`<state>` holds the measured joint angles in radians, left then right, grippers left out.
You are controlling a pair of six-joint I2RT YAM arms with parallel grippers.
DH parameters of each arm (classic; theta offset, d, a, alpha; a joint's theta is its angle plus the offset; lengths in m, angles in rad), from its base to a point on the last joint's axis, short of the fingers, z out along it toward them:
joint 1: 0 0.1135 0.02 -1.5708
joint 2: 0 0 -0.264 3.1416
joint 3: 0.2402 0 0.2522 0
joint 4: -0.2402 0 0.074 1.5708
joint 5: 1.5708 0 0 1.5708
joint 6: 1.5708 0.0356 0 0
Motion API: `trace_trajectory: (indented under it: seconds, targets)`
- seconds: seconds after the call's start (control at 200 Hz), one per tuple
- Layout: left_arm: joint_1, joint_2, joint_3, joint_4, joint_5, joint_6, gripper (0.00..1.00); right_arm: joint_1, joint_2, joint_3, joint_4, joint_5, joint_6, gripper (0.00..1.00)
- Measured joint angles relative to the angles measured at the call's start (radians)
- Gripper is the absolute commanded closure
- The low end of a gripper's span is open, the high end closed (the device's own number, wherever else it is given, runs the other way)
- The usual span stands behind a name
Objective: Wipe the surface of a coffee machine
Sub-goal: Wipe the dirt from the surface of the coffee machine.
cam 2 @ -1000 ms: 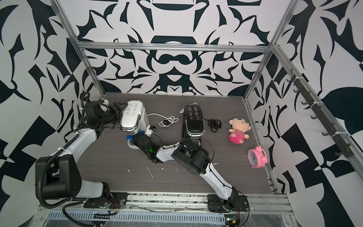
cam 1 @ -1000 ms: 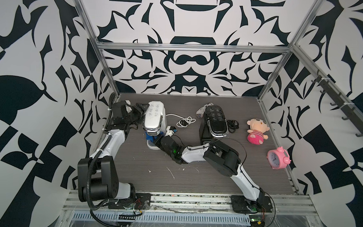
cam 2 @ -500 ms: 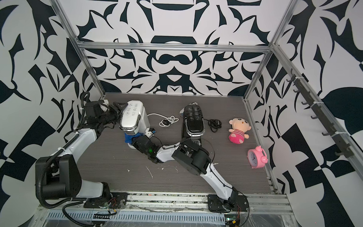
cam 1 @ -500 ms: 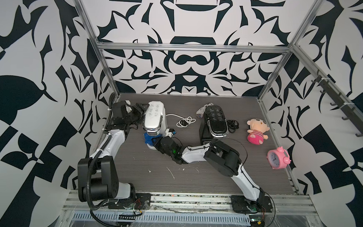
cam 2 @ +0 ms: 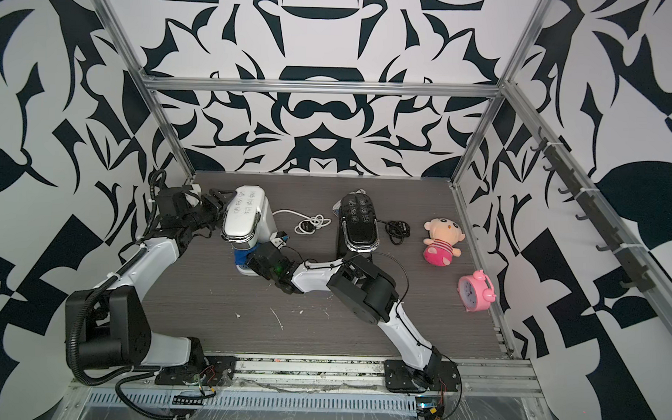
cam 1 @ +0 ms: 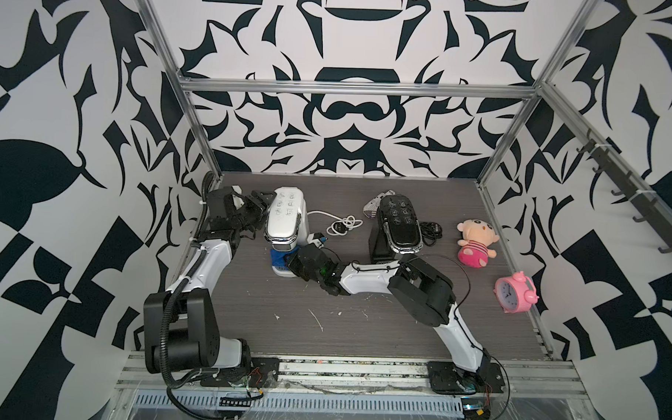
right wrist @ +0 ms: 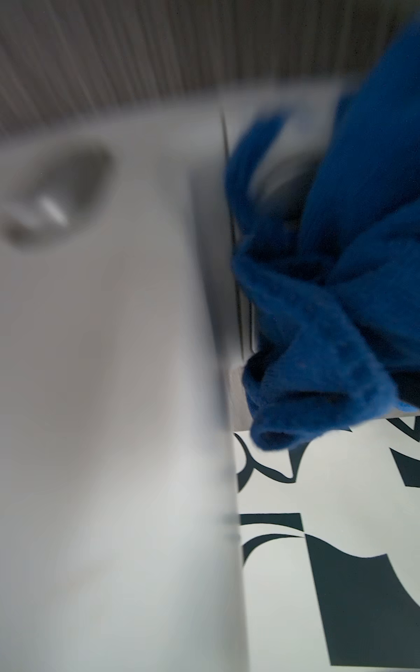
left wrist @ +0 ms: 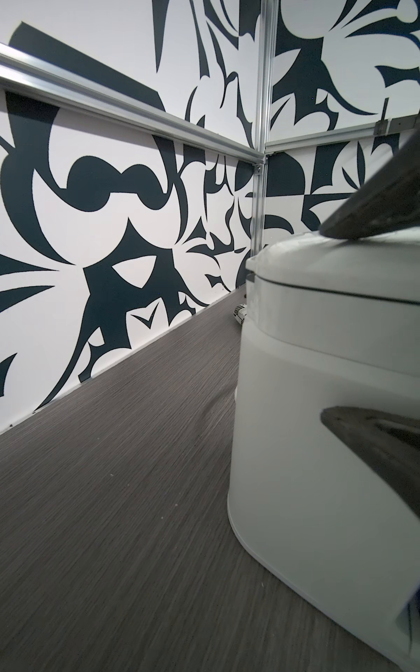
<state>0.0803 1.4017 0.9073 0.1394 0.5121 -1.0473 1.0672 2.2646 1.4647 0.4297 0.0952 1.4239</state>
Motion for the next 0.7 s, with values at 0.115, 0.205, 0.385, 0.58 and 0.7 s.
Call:
trace_trajectory:
  seconds: [0.115,0.205,0.385,0.58,0.7]
  targets:
    - [0.000,0.002,0.000,0.006,-0.008,0.000,0.26,0.011,0.028,0.016,0.009,0.020,0.030,1.00]
    - [0.000,0.002,0.000,0.006,-0.008,0.000,0.26,0.010,0.026,0.004,0.022,0.017,0.037,1.00]
    - [0.000,0.002,0.000,0.006,-0.008,0.000,0.26,-0.004,-0.050,-0.130,0.071,0.002,0.035,1.00]
    - [0.000,0.002,0.000,0.006,-0.008,0.000,0.26,-0.036,-0.117,-0.212,0.060,-0.003,0.011,1.00]
    - [0.000,0.002,0.000,0.006,-0.007,0.000,0.26,-0.053,-0.117,-0.201,0.052,-0.010,-0.024,1.00]
